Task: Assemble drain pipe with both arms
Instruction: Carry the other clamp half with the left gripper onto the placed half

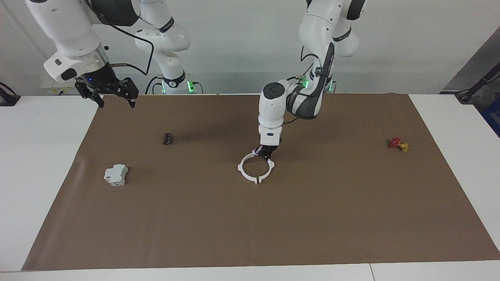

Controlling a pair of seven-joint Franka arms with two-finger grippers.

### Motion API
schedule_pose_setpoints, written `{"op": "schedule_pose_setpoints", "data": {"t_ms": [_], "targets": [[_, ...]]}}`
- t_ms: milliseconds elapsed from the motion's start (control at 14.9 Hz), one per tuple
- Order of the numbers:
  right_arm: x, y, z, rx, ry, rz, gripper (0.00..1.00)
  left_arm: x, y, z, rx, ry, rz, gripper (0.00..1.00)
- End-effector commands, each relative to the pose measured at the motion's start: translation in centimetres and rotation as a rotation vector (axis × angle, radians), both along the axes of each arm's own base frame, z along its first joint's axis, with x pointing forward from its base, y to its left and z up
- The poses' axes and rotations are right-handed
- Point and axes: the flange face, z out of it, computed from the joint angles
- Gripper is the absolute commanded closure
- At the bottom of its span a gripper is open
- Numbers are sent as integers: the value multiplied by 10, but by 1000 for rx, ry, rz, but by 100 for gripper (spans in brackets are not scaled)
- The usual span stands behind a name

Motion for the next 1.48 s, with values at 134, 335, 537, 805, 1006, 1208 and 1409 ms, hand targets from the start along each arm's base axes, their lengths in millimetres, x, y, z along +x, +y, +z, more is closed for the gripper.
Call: {"op": "schedule_pose_setpoints", "data": {"t_ms": [134,335,537,805,1006,1208,1409], "targets": [[-2,-2,0,18,4,7,0,-5,-5,-3,9,-20,3,100],[-2,-2,0,18,4,7,0,-7,-9,-4,31,-43,-36,100],[-2,-2,-1,18,5,7,0,-9,-13,-11,39,-46,-53,100],[-2,-2,-1,18,5,7,0,-9,-13,-10,38,-49,-54,100],[-2,-2,-1,18,5,7,0,-8,-14,-9,34,-56,-57,100],[-2,-2,0,18,4,7,0,-8,-11,-10,46,-53,-63,34],[-2,-2,0,18,4,7,0,-9,-10,-9,84,-49,-82,0]]}}
